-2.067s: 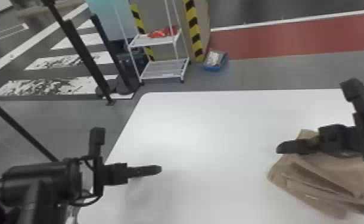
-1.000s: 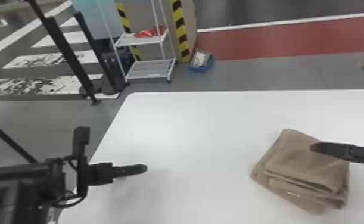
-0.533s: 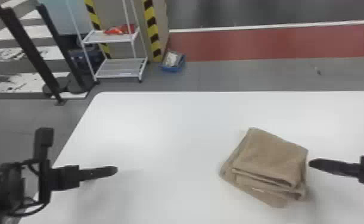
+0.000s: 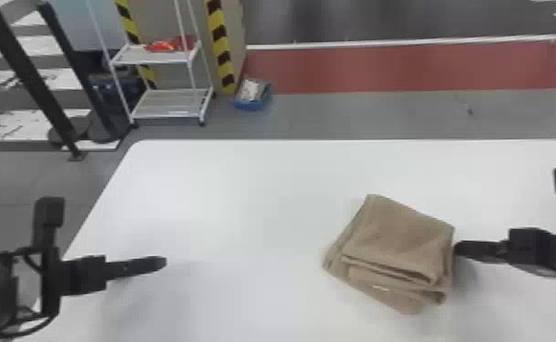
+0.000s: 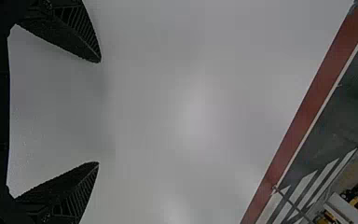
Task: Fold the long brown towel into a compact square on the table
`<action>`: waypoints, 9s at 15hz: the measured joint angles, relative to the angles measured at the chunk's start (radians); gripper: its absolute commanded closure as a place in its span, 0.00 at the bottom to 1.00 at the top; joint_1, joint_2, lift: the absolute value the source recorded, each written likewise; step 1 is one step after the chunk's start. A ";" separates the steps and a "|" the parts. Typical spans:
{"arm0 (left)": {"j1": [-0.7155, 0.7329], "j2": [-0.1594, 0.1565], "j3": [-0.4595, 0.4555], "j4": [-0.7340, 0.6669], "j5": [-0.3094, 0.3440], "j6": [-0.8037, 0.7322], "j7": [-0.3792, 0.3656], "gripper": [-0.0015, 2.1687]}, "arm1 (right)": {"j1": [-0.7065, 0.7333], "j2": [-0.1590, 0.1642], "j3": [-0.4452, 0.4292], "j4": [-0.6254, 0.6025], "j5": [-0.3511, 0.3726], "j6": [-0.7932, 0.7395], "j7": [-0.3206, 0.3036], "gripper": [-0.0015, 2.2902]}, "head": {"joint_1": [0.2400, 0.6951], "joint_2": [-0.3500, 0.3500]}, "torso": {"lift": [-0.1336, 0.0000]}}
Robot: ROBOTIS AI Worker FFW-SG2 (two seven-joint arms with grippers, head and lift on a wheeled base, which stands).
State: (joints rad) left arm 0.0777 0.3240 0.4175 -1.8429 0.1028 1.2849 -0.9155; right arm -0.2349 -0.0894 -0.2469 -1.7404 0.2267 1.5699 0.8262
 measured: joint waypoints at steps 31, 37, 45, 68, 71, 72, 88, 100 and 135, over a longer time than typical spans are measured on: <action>0.013 0.000 0.030 -0.005 0.001 0.003 -0.002 0.04 | 0.045 0.025 0.529 -0.214 0.339 -0.392 0.268 0.03 | 1.00 1.00 | 0.07; 0.018 -0.002 0.036 -0.001 -0.013 0.015 0.008 0.04 | 0.140 -0.057 0.579 -0.384 0.476 -0.566 0.533 0.06 | 1.00 1.00 | 0.07; 0.018 -0.130 0.059 -0.039 -0.032 0.009 0.087 0.04 | 0.126 -0.356 0.693 -0.400 0.604 -0.580 0.533 0.07 | 1.00 0.89 | 0.07; 0.089 -0.258 0.083 -0.324 -0.050 0.144 0.127 0.04 | -0.266 -0.591 1.185 -0.294 0.489 -0.566 0.533 0.08 | 1.00 0.81 | 0.07; 0.093 -0.265 0.083 -0.325 -0.051 0.144 0.128 0.04 | -0.299 -0.571 1.237 -0.265 0.493 -0.570 0.533 0.08 | 1.00 0.82 | 0.07; 0.094 -0.266 0.085 -0.325 -0.051 0.144 0.128 0.04 | -0.310 -0.563 1.254 -0.256 0.494 -0.570 0.533 0.08 | 1.00 0.82 | 0.07; 0.096 -0.267 0.091 -0.325 -0.049 0.141 0.120 0.04 | -0.359 -0.472 1.297 -0.177 0.499 -0.544 0.533 0.21 | 1.00 0.88 | 0.07; 0.113 -0.269 0.104 -0.343 -0.042 0.144 0.115 0.04 | -0.351 -0.457 1.262 -0.170 0.493 -0.532 0.533 0.49 | 1.00 0.89 | 0.07; 0.214 -0.324 0.033 -0.389 0.113 0.114 0.185 0.06 | -0.205 -0.393 1.098 -0.255 0.459 -0.414 0.538 0.45 | 1.00 0.82 | 0.07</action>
State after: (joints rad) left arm 0.2915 0.0000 0.4509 -2.2314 0.2162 1.3984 -0.7307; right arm -0.4396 -0.4822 0.8512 -1.9958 0.6853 1.1560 1.3637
